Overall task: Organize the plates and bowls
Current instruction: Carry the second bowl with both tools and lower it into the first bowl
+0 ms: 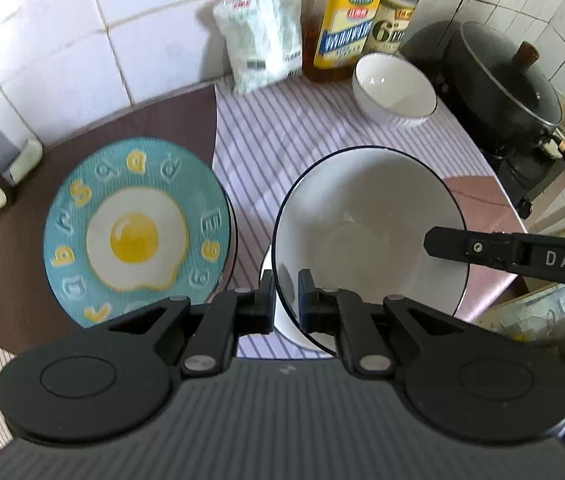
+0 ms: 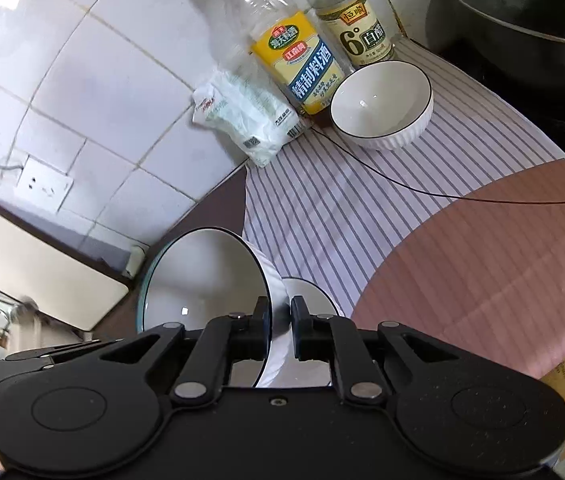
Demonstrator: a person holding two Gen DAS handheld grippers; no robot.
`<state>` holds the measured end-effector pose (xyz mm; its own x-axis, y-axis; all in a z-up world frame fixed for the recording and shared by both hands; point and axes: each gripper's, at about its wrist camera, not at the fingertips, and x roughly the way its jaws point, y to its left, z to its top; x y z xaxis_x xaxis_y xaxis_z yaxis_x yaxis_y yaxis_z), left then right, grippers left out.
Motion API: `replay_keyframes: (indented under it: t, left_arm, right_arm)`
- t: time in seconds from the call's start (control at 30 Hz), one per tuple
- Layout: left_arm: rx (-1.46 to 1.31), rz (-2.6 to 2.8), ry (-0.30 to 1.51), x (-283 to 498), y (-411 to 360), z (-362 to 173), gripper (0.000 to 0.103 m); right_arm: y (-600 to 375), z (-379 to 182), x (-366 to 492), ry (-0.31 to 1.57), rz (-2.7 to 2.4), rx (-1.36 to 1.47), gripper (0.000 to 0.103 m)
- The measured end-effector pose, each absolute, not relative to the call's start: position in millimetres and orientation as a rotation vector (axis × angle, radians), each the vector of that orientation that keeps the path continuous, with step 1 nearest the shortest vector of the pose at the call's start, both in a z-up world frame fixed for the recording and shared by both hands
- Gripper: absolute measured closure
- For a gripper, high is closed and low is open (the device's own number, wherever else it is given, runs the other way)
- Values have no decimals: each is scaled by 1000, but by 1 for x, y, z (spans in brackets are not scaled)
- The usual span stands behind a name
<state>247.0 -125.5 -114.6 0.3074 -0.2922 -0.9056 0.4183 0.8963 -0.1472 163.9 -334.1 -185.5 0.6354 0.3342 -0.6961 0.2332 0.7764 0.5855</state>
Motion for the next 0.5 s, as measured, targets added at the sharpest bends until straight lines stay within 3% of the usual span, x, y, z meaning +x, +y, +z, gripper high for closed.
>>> replay_keyframes:
  t: [0.5]
  left_arm:
    - [200, -443, 1284, 249, -138, -159, 93]
  right_arm:
    - [-308, -213, 170, 938, 28, 463, 89]
